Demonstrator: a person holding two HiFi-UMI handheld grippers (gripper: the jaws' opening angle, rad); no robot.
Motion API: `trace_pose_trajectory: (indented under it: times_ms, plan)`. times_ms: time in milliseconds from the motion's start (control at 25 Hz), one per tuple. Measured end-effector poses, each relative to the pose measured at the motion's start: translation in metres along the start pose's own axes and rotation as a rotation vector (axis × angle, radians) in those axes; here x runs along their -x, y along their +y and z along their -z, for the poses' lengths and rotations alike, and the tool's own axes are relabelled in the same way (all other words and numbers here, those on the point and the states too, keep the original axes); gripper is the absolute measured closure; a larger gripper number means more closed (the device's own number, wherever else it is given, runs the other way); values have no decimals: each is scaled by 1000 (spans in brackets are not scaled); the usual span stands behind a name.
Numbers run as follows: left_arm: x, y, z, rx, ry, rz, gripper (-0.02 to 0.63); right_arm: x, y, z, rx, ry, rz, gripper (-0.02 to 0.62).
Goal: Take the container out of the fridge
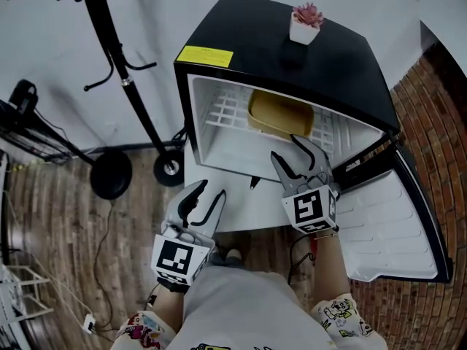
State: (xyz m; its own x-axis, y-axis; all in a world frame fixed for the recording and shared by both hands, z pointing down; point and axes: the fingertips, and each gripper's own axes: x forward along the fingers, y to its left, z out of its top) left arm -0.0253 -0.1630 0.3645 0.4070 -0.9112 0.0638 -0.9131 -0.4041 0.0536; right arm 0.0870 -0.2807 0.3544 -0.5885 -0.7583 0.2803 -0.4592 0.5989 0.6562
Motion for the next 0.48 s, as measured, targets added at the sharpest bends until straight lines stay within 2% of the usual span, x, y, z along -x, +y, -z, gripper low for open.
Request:
trace_pose_trajectory:
  times_ms: [480]
  plan:
    - [-5, 0, -2, 1, -8, 3, 457, -20, -17, 1, 171, 66, -9, 374]
